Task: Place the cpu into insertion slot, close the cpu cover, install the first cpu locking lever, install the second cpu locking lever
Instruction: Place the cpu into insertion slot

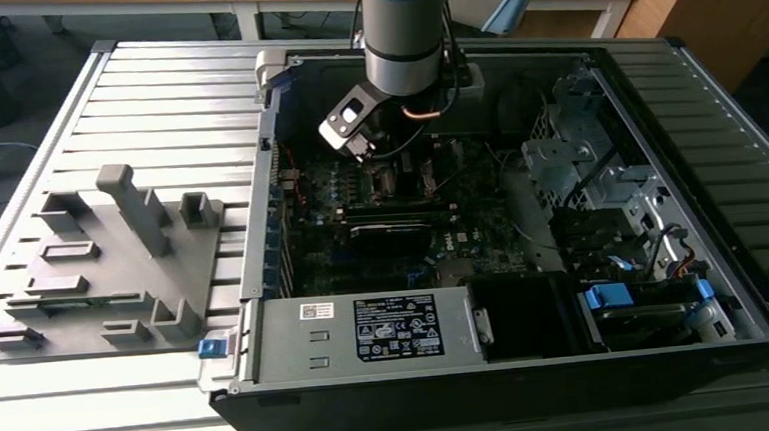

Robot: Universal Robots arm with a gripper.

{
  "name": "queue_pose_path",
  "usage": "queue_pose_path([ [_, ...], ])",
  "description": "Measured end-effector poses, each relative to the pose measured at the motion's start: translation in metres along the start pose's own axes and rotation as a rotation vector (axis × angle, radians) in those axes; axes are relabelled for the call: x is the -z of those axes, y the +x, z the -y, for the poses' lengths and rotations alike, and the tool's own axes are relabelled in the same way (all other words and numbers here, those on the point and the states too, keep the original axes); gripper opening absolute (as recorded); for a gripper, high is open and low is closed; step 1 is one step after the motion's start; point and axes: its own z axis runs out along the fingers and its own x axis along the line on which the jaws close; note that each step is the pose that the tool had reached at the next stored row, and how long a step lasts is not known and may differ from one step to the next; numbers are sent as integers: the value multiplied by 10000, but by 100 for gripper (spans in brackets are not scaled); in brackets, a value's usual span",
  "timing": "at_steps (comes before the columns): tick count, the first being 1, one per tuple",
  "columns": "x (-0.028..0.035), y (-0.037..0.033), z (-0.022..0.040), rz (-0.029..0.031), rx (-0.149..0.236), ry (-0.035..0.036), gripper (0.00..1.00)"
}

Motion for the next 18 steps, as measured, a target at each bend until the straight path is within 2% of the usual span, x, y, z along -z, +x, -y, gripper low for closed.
queue_pose_path([
  [18, -10, 1, 0, -5, -1, -4, 54],
])
